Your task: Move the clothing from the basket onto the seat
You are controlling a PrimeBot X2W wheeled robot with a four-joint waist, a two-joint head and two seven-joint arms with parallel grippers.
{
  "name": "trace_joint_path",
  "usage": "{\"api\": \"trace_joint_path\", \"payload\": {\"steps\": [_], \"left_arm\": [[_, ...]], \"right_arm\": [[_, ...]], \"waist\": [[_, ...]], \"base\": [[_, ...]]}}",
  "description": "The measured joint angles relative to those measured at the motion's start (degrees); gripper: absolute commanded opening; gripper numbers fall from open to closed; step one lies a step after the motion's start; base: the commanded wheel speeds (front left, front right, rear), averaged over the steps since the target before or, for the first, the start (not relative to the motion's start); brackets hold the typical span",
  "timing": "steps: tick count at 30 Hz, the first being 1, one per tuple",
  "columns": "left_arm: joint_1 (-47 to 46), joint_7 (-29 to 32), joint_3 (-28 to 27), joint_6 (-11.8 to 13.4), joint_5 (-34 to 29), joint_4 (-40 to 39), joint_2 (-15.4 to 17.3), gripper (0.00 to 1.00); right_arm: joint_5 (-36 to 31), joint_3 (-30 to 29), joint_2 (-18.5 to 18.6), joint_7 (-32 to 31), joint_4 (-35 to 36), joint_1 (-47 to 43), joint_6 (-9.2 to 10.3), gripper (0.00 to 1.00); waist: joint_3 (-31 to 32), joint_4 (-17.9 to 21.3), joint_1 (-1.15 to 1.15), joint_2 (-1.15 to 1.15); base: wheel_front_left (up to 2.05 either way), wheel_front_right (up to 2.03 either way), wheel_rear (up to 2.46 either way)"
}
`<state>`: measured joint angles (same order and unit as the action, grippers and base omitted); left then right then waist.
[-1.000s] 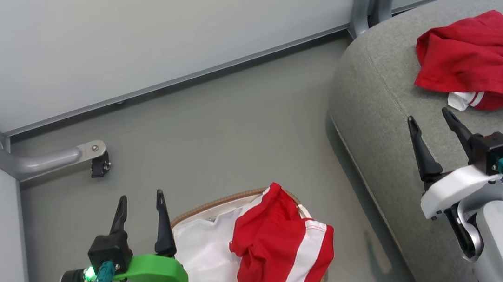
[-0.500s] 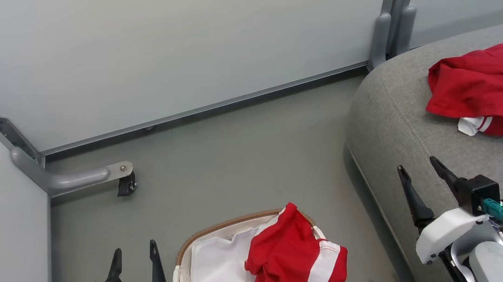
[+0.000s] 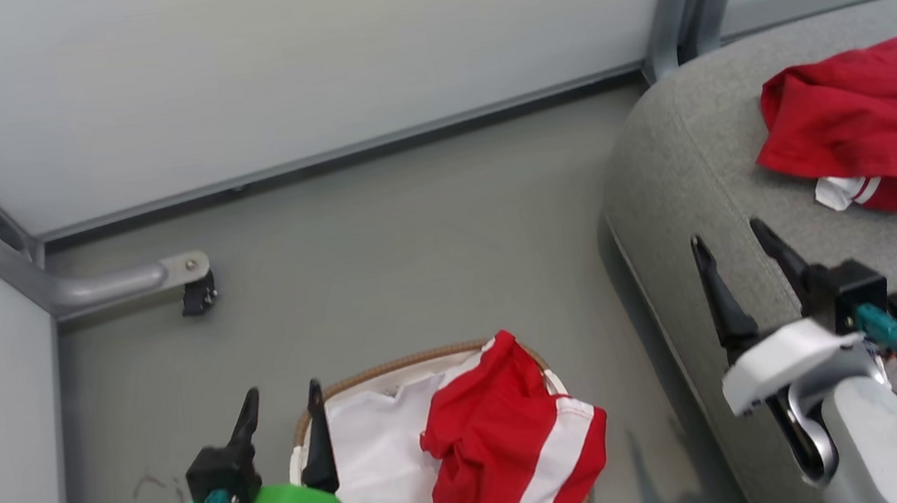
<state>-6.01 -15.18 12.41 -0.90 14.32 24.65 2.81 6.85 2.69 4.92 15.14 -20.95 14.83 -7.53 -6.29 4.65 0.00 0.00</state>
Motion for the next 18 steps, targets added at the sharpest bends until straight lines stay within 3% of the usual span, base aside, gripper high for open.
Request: {"api": "trace_joint_path", "payload": {"steps": [9,18], "left_arm": [[-9.78,0.01,4.01,-1.14,1.15,5.08,-0.04,1.0],[-20.89,0.01,6.92,-3.61,-1.77,13.58,-0.12,1.0]], "right_arm": [[1.34,2.41,-0.43,0.0,4.09,8.73,0.0,1.0],[2.8,4.82,-1.36,0.0,7.73,15.74,0.0,1.0]], "waist": [[-8.58,2.28,0.0,0.0],[-19.37,6.55,0.0,0.0]], "base": [[0.0,0.0,0.0],[0.0,0.0,0.0]]}}
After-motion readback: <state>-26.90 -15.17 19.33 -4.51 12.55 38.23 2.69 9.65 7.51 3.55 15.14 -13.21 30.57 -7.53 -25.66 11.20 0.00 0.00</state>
